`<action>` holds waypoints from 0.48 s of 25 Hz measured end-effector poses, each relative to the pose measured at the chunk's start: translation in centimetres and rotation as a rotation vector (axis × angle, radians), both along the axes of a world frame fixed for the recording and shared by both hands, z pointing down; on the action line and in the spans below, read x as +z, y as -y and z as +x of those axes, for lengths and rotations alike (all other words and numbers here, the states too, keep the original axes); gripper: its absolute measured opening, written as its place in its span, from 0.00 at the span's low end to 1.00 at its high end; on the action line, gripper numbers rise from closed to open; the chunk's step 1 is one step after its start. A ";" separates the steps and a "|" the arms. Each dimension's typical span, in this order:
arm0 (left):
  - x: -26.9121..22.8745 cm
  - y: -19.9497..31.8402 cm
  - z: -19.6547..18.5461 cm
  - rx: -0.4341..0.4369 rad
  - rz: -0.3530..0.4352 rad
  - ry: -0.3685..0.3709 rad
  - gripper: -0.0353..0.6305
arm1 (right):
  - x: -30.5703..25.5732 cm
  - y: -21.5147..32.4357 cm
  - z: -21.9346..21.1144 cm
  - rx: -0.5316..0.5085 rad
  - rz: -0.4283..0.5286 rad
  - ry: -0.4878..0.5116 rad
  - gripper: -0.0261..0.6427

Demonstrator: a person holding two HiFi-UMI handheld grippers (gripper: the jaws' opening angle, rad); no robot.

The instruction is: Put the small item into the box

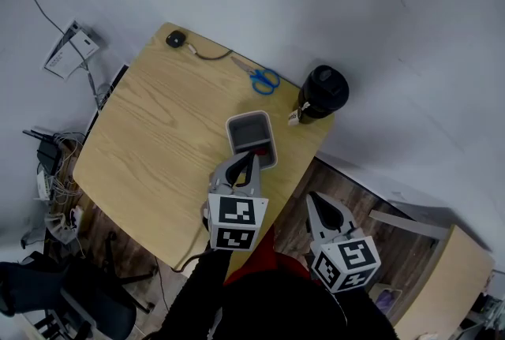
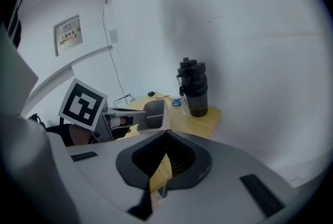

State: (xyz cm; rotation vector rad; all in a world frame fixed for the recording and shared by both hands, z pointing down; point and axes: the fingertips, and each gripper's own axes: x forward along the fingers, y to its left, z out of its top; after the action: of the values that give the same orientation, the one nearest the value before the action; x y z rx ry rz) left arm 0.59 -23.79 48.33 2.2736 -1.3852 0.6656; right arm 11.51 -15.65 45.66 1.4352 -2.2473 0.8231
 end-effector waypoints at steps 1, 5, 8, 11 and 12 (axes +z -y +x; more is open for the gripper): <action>-0.2 -0.1 0.0 0.002 0.002 -0.002 0.06 | -0.1 0.0 0.0 0.002 0.003 0.000 0.05; -0.6 -0.6 0.0 0.006 0.008 -0.011 0.06 | -0.5 0.0 -0.1 0.008 0.015 0.006 0.05; -0.8 -1.0 0.0 0.010 0.009 -0.015 0.06 | -0.9 -0.2 -0.3 0.006 0.023 0.008 0.05; -1.3 -1.4 0.0 0.017 0.012 -0.021 0.06 | -1.2 -0.4 -0.3 0.008 0.030 0.010 0.05; -1.6 -1.5 0.1 0.019 0.014 -0.024 0.06 | -1.3 -0.5 -0.3 0.009 0.033 0.010 0.05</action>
State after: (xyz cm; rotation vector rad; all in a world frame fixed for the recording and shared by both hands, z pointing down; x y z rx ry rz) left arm 0.67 -22.25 46.77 2.3012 -1.3628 0.6350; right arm 11.18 -15.14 44.34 1.4604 -2.2735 0.8022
